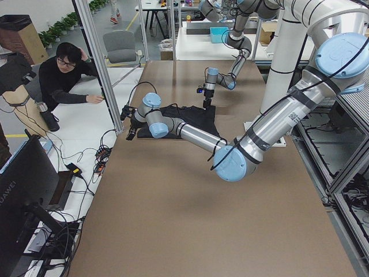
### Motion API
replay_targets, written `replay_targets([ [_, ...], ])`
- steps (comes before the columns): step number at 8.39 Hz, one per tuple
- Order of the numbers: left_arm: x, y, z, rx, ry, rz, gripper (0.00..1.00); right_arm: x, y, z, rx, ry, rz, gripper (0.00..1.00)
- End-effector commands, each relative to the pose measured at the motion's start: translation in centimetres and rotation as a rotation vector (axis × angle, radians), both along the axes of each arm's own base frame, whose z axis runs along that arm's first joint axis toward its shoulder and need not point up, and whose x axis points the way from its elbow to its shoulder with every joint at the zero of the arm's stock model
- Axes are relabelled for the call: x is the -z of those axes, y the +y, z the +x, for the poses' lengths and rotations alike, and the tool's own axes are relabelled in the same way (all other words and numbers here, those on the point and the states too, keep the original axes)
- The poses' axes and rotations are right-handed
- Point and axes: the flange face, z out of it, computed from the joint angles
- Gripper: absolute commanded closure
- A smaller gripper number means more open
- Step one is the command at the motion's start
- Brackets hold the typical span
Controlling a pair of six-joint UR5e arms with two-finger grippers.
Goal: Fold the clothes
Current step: 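Grasp the near corner with the right gripper while the left reaches the other near corner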
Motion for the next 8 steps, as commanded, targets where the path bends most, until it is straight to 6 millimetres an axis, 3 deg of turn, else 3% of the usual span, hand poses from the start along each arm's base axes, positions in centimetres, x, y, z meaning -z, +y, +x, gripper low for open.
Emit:
replay_targets([
  [1, 0.2, 0.1, 0.1, -0.002, 0.001, 0.003, 0.05, 1.3, -0.7, -0.1, -0.010, -0.017, 0.008, 1.00],
  [3, 1.6, 0.8, -0.2, -0.011, 0.021, 0.022, 0.05, 2.3, -0.6, 0.5, -0.012, -0.035, 0.020, 1.00],
  [4, 2.2, 2.2, -0.6, -0.027, 0.065, 0.015, 0.05, 3.4, -0.4, 0.9, -0.008, -0.055, 0.030, 1.00],
  [5, 3.4, 5.1, 0.4, -0.055, 0.213, -0.079, 0.05, 3.8, -0.3, 1.1, -0.007, -0.063, 0.034, 1.00],
  [6, 8.1, 9.7, 3.4, -0.076, 0.375, -0.166, 0.05, 3.9, -0.6, 1.6, -0.014, -0.068, 0.039, 1.00],
  [7, 9.7, 14.4, 6.1, -0.091, 0.466, -0.221, 0.05, 3.8, -0.7, 1.7, -0.021, -0.068, 0.042, 1.00],
  [8, 9.9, 19.3, 7.8, -0.092, 0.516, -0.255, 0.05, 4.0, -1.0, 1.9, -0.030, -0.070, 0.045, 1.00],
])
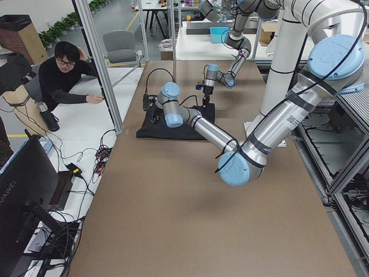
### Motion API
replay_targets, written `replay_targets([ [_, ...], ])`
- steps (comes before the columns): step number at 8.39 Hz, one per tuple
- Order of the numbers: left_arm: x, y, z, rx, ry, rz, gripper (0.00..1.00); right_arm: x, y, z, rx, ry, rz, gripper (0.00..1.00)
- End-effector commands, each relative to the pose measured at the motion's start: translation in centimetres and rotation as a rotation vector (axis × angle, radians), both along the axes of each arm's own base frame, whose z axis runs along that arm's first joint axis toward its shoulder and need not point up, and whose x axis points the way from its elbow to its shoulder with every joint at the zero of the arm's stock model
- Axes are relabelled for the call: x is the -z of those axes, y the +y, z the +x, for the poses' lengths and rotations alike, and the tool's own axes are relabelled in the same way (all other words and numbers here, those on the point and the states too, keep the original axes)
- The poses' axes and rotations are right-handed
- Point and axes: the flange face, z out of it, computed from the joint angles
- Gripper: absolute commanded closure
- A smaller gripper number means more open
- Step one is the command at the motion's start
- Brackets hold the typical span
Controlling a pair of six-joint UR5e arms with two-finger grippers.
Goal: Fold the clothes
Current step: 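Grasp the near corner with the right gripper while the left reaches the other near corner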
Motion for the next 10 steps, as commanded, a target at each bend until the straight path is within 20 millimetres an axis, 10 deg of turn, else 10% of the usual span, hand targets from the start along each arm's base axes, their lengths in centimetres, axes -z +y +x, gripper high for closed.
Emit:
replay_targets([
  [1, 1.4, 13.0, 5.1, -0.030, 0.132, -0.112, 0.05, 0.2, -1.0, 1.0, -0.026, -0.004, 0.009, 1.00],
  [4, 1.0, 25.6, 14.5, -0.035, 0.005, -0.129, 0.05, 0.2, -2.0, 2.0, -0.047, -0.001, 0.020, 1.00],
  [7, -6.7, 29.1, 16.4, -0.085, 0.084, -0.120, 0.05, 0.9, -2.4, 2.0, -0.057, -0.009, 0.029, 1.00],
  [10, -10.2, 30.1, 21.0, -0.093, 0.139, -0.104, 0.06, 1.4, -2.6, 1.9, -0.069, -0.012, 0.036, 1.00],
])
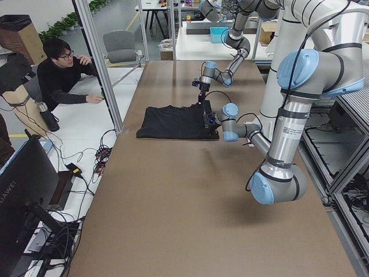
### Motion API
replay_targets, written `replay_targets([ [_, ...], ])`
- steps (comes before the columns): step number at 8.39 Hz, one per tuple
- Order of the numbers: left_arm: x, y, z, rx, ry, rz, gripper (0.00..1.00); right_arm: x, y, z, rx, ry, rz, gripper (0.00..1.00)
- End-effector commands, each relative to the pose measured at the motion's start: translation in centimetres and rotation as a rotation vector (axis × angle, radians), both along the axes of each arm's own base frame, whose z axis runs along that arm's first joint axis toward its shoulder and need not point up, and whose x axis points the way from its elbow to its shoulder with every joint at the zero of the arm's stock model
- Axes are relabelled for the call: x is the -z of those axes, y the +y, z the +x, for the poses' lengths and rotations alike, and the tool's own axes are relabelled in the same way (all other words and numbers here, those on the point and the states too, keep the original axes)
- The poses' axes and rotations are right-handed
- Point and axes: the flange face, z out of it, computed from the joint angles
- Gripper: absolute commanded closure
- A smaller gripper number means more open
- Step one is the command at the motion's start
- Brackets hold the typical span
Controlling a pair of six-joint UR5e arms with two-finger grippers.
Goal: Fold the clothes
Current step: 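Grasp the near corner with the right gripper while the left reaches the other near corner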
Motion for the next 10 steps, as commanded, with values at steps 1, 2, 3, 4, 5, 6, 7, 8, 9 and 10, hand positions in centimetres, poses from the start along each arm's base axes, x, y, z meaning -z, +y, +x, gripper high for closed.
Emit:
replay_targets([
  [1, -3.4, 1.1, 4.6, -0.004, 0.043, 0.012, 0.06, 0.1, -0.2, 0.0, -0.018, 0.005, 0.006, 1.00],
  [2, -4.8, 0.8, 5.5, -0.003, 0.018, 0.005, 0.06, 0.2, -0.3, 0.0, -0.018, 0.003, 0.007, 1.00],
  [3, -4.8, 0.9, 5.6, -0.001, 0.018, 0.004, 0.06, 0.6, -0.4, -0.2, -0.018, 0.000, 0.009, 1.00],
  [4, -4.8, 0.9, 5.6, 0.001, 0.018, 0.005, 0.07, 0.5, -0.4, -0.1, -0.018, 0.001, 0.008, 1.00],
  [5, -4.4, 1.0, 5.5, -0.001, 0.026, 0.006, 0.07, 0.5, -0.4, -0.1, -0.018, 0.001, 0.008, 1.00],
  [6, -3.3, 2.0, 5.4, 0.001, 0.047, 0.015, 0.07, 0.4, -0.4, -0.1, -0.023, 0.003, 0.008, 1.00],
  [7, -2.8, 3.2, 5.8, -0.007, 0.055, 0.020, 0.07, 0.4, -0.4, 0.0, -0.024, 0.004, 0.009, 1.00],
  [8, -2.9, 4.0, 6.2, -0.012, 0.053, 0.021, 0.07, 0.4, -0.4, 0.0, -0.024, 0.004, 0.009, 1.00],
  [9, -2.9, 4.5, 6.6, 0.001, 0.051, 0.025, 0.07, 0.4, -0.4, 0.1, -0.026, 0.004, 0.009, 1.00],
  [10, -2.9, 4.8, 6.8, -0.003, 0.051, 0.025, 0.08, 0.4, -0.4, 0.0, -0.027, 0.004, 0.009, 1.00],
])
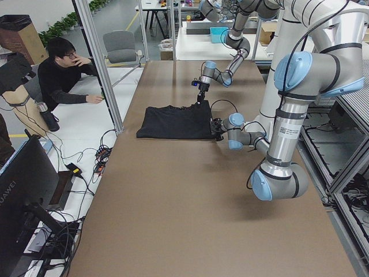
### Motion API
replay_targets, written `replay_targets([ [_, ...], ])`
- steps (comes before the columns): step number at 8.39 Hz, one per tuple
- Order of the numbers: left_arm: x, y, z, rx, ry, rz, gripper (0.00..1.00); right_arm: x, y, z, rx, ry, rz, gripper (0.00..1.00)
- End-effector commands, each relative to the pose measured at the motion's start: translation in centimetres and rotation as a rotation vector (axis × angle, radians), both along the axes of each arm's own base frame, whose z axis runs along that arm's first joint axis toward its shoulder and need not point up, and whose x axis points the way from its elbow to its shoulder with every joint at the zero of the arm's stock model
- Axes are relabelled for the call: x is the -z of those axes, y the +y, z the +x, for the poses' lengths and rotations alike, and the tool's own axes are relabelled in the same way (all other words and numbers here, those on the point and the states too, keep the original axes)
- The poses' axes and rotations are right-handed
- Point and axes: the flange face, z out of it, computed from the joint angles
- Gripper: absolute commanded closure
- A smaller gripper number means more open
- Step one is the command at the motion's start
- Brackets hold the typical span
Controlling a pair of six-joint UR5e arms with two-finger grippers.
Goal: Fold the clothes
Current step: 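Grasp the near edge with both grippers and pull it toward the robot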
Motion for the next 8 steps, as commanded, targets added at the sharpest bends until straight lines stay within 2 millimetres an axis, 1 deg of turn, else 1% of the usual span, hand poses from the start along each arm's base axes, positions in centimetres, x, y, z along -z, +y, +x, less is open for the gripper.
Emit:
replay_targets([
  [1, -0.2, 0.8, 0.5, 0.004, -0.006, 0.002, 0.11, 0.1, 0.0, 0.0, -0.002, -0.001, 0.001, 1.00],
  [2, -0.7, 0.7, 0.3, 0.009, -0.014, 0.000, 0.25, 0.2, 0.0, 0.0, -0.001, -0.002, 0.002, 1.00],
  [3, -1.0, 0.8, 0.3, 0.007, -0.020, -0.001, 0.43, 0.2, 0.0, 0.0, -0.002, -0.003, 0.003, 1.00],
  [4, -1.2, 0.8, 0.4, 0.007, -0.024, -0.002, 0.53, 0.0, 0.0, 0.1, -0.002, 0.000, 0.000, 1.00],
  [5, -1.2, 0.8, 0.5, 0.007, -0.024, -0.002, 0.53, 0.0, 0.0, 0.1, -0.002, 0.000, 0.000, 1.00],
  [6, -1.0, 0.8, 0.5, 0.008, -0.022, -0.001, 0.62, 0.1, -0.1, 0.1, -0.011, 0.000, 0.003, 1.00],
  [7, -0.9, 0.8, 0.5, 0.020, -0.021, 0.002, 0.85, 0.1, -0.1, 0.1, -0.013, 0.001, 0.003, 1.00],
  [8, -0.6, 1.1, 0.5, 0.018, -0.013, 0.003, 1.00, 0.0, -0.1, 0.1, -0.013, 0.002, 0.002, 1.00],
])
